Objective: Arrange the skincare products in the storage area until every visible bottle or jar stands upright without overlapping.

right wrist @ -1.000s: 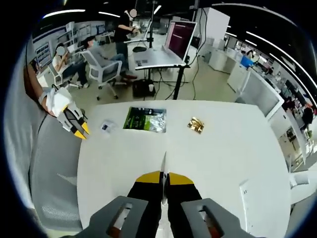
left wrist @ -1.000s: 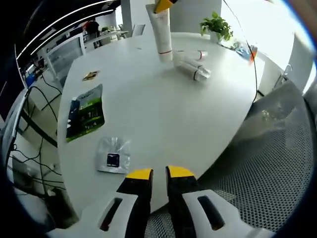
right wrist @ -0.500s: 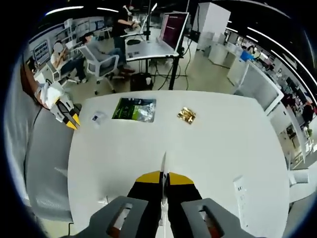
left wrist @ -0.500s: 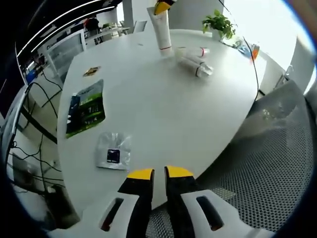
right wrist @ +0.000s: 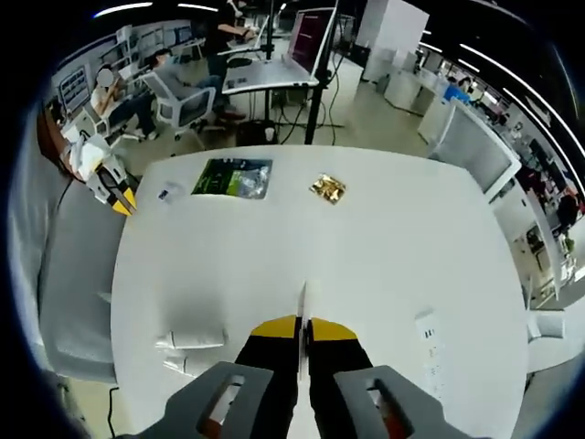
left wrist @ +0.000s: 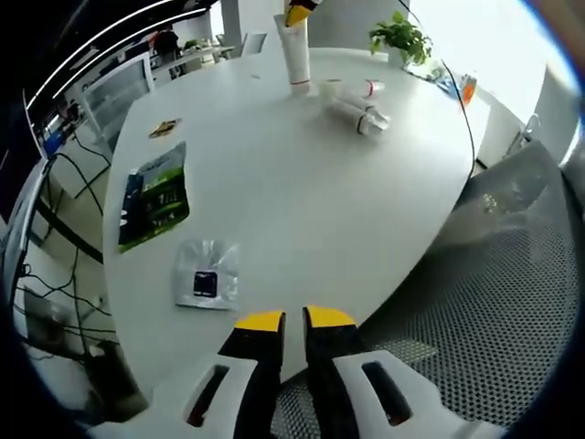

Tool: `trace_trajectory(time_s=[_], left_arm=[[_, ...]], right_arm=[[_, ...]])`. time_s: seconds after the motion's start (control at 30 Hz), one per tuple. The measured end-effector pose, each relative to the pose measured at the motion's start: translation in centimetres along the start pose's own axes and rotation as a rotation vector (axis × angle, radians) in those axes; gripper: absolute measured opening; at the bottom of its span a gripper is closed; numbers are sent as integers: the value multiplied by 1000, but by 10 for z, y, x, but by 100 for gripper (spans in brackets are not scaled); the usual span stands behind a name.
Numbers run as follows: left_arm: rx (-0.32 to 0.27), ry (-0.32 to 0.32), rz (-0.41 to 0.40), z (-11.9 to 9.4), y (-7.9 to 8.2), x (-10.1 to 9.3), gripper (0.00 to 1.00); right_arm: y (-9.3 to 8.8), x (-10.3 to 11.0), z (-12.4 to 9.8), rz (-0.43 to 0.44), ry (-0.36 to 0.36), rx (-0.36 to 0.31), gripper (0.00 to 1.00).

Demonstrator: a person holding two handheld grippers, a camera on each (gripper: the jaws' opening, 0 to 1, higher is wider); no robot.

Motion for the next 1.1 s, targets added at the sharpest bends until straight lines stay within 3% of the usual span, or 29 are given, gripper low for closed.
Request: trace_trajectory(time_s=[0.3,0.73,1.1], left_arm=[[9,-4,0,1,-2,0,4],[13,-3,-3,1,-3,1,4],[14,-8,0,1,-3,0,4]], right_arm=[[-3,-9,-4,-7,16,31,0],[-15,-11,-9,-55,81,182,0],[-27,-25,-12,-44,106,248,0]])
Point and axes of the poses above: the point that each gripper's makers call its tool centre point, and the gripper's own axes: z roughly forward along the fingers, x roughly to its left, y roughly out of its top, the point moved 4 cm from there along -z, roughly backward along the fingers, and after that the axes turned 4 degrees about x, right-handed, at the moved point
